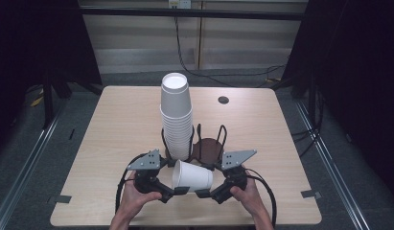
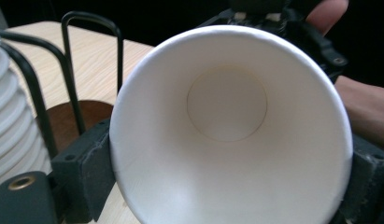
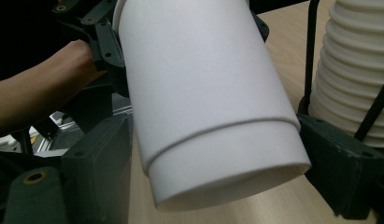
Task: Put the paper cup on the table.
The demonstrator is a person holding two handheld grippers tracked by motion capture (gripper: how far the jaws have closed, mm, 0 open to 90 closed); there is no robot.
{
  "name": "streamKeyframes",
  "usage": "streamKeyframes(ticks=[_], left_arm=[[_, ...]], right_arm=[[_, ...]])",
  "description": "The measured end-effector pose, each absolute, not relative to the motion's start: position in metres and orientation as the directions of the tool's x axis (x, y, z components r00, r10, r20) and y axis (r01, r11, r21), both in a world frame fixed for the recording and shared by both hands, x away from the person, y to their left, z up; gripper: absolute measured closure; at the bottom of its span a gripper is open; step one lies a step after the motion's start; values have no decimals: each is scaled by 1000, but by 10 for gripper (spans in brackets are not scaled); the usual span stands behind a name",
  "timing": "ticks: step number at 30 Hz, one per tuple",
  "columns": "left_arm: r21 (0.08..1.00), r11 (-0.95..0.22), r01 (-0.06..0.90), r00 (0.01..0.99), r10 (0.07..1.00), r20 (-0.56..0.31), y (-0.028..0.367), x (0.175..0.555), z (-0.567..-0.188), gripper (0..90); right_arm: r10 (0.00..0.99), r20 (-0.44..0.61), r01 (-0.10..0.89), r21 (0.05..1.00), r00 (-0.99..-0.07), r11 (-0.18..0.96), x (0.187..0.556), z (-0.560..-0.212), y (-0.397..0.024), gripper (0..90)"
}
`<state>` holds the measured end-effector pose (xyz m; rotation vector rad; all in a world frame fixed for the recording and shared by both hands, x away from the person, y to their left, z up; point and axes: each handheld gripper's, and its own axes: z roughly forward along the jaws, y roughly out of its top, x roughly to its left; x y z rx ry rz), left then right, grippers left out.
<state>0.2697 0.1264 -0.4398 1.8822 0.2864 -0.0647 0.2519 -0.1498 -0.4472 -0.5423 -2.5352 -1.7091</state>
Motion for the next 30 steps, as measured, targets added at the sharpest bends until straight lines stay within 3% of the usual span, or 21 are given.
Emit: streamKeyframes(ticks=[30], left_arm=[[906,-337,255,947,277,-164,156,274,-433,96]], right_arm=[[545,116,246,954,-831,173,240,-466,-177,132]])
